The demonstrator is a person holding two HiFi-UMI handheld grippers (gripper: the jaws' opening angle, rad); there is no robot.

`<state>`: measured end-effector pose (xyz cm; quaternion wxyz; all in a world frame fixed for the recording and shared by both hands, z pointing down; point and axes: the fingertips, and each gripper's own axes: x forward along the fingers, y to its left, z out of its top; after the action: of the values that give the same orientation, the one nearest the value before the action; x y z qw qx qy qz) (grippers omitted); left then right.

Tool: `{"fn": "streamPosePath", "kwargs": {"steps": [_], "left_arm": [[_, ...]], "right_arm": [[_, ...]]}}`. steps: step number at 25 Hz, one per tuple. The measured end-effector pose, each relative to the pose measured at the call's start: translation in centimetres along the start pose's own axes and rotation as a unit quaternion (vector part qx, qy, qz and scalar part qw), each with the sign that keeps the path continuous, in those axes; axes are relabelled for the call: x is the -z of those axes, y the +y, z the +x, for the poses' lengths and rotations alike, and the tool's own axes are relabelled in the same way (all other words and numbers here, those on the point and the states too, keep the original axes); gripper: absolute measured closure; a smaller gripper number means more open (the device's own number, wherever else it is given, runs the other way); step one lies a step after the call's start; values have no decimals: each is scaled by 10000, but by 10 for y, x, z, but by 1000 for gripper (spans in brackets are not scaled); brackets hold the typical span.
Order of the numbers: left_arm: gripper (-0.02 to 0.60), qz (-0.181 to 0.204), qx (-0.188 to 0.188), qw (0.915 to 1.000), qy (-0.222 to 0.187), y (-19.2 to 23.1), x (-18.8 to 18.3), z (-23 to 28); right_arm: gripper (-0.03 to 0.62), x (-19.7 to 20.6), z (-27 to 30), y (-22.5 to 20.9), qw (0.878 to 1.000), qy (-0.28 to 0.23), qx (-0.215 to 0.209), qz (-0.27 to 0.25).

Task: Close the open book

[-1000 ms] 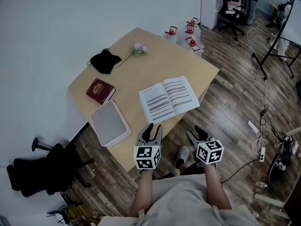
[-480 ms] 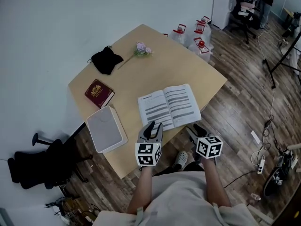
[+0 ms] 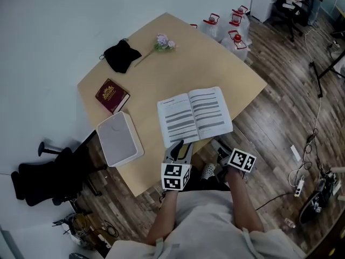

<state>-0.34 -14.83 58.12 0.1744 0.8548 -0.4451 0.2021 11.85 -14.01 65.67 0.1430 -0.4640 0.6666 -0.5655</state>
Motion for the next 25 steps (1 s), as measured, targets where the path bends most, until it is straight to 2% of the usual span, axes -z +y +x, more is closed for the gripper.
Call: {"fn": "streamPosePath", "kwargs": {"steps": [2,6,12,17,25], "left_arm": [[439,63,14,10000,63,-3,5,0],[439,80,-13,10000,-2,0,1,2],[439,-69,-126,9998,-111,15,-8,10],[439,-223,-176,9996,-93,25,-4,14],[439,-191,-172,9997,-42,43,-1,15]], "right_arm": [[378,7,7,-7,9979,-43,-160,625],[375,15,15,-17,9889,-196,-296,1441],[373,23,25,-34,9580,-426,-423,2806],[378,26,32,-33,9448,-515,-562,3186],[352,32,55,-41,9440,-427,-307,3258]]}}
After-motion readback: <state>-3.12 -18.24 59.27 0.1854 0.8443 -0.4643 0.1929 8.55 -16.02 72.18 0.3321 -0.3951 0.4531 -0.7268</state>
